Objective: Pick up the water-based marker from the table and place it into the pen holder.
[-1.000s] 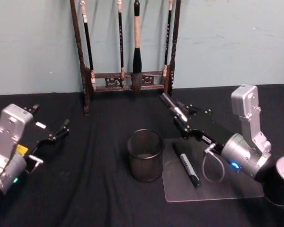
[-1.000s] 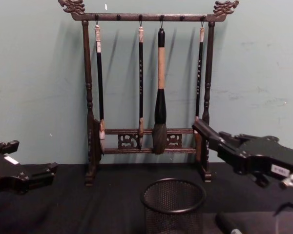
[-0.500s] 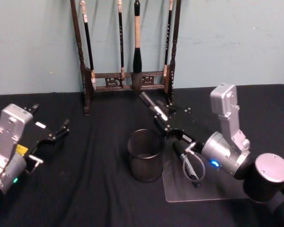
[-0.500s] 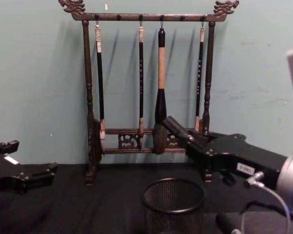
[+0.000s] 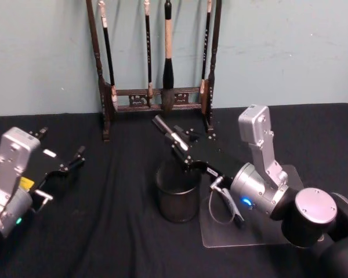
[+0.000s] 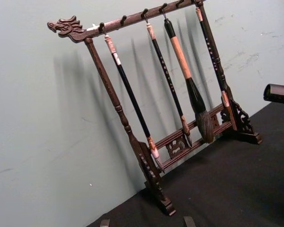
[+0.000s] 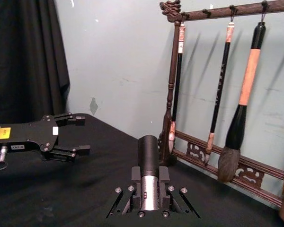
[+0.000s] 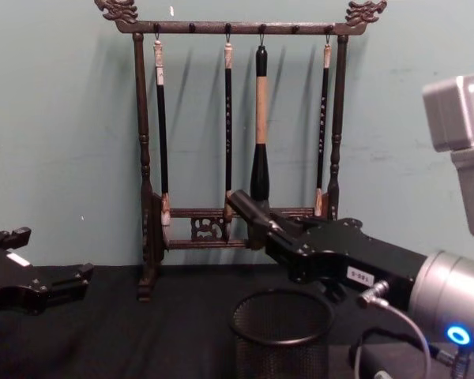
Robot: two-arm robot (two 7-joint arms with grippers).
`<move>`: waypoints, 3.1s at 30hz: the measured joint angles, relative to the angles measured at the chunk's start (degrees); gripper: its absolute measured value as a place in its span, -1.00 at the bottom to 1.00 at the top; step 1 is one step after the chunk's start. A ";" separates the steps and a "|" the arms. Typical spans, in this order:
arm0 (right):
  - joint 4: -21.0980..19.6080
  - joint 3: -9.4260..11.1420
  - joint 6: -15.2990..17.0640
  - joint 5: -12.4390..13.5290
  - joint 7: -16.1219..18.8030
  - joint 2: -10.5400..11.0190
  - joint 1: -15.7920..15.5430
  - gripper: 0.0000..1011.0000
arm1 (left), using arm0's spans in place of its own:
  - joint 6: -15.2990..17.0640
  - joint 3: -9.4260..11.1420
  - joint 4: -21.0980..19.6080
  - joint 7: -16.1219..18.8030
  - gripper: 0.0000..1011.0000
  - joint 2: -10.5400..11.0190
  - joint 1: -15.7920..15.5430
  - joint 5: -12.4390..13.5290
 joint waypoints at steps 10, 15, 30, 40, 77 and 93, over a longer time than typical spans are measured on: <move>0.63 -0.76 0.00 -0.08 0.50 -0.71 0.91 -0.57 | 0.00 0.00 0.00 0.00 1.00 0.00 0.00 0.00; 0.83 -1.10 0.15 -0.06 0.85 -0.82 1.23 -0.57 | 0.00 0.00 0.00 0.00 1.00 0.00 0.00 0.00; 0.81 -1.06 0.24 0.00 0.82 -0.80 1.21 -0.44 | 0.00 0.00 0.00 0.00 1.00 0.00 0.00 0.00; 0.75 -1.00 0.24 0.05 0.76 -0.80 1.17 0.17 | 0.00 0.00 0.00 0.00 1.00 0.00 0.00 0.00; -2.31 0.42 2.03 0.63 -0.63 1.39 -0.59 0.98 | 0.00 0.00 0.00 0.00 1.00 0.00 0.00 0.00; -6.54 3.70 6.29 0.58 -5.52 3.98 -4.58 0.98 | 0.00 0.00 0.00 0.00 1.00 0.00 0.00 0.00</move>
